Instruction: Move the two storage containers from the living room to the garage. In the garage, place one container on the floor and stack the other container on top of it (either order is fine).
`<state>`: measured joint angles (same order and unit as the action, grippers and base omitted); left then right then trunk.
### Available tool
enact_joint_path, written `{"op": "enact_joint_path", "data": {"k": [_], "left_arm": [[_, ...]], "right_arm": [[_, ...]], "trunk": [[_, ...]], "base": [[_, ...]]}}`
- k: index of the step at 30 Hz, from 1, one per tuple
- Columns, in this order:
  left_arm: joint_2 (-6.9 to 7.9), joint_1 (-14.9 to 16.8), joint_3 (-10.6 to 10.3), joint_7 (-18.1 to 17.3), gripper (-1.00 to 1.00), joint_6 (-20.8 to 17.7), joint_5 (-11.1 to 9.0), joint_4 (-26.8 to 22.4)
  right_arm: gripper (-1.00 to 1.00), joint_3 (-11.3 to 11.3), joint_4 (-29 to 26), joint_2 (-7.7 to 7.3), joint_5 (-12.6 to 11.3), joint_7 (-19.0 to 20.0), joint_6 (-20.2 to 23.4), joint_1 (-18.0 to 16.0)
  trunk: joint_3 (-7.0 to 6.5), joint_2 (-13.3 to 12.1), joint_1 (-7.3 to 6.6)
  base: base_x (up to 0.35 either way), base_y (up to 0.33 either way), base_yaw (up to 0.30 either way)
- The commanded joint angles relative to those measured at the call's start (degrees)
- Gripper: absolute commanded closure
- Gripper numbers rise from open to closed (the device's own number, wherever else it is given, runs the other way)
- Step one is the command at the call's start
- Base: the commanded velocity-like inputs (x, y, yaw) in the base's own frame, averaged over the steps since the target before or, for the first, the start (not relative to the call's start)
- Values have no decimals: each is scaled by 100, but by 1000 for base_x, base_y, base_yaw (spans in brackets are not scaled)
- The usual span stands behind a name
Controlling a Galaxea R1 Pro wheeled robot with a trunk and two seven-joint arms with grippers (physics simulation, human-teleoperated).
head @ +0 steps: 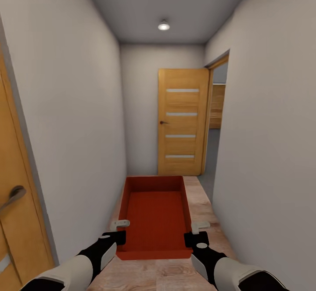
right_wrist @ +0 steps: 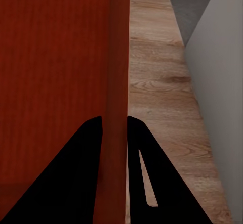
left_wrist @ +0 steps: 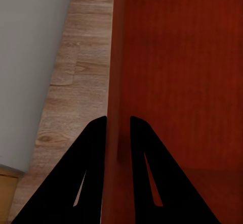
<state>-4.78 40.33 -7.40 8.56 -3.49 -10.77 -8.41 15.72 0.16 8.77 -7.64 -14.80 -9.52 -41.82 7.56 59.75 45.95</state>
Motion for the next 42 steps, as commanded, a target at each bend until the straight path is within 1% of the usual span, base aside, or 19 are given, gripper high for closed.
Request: {"op": "enact_joint_path", "data": {"k": [1,11,42], "left_arm": [[504,8,257,58,100,-6,5,-41],[511,7,257,58,100,-3,5,-46],[513,7,257,58,100,-2,5,-42]], "right_arm": [[100,-240,10,2,-27,30,3,-1],[100,-239,10,2,-27,30,3,-2],[100,-238,10,2,-28,30,3,-1]], "trunk": [[8,5,4],[8,5,4],[8,5,4]], "base": [[317,-97,0],[313,-100,0],[323,-2,0]]}}
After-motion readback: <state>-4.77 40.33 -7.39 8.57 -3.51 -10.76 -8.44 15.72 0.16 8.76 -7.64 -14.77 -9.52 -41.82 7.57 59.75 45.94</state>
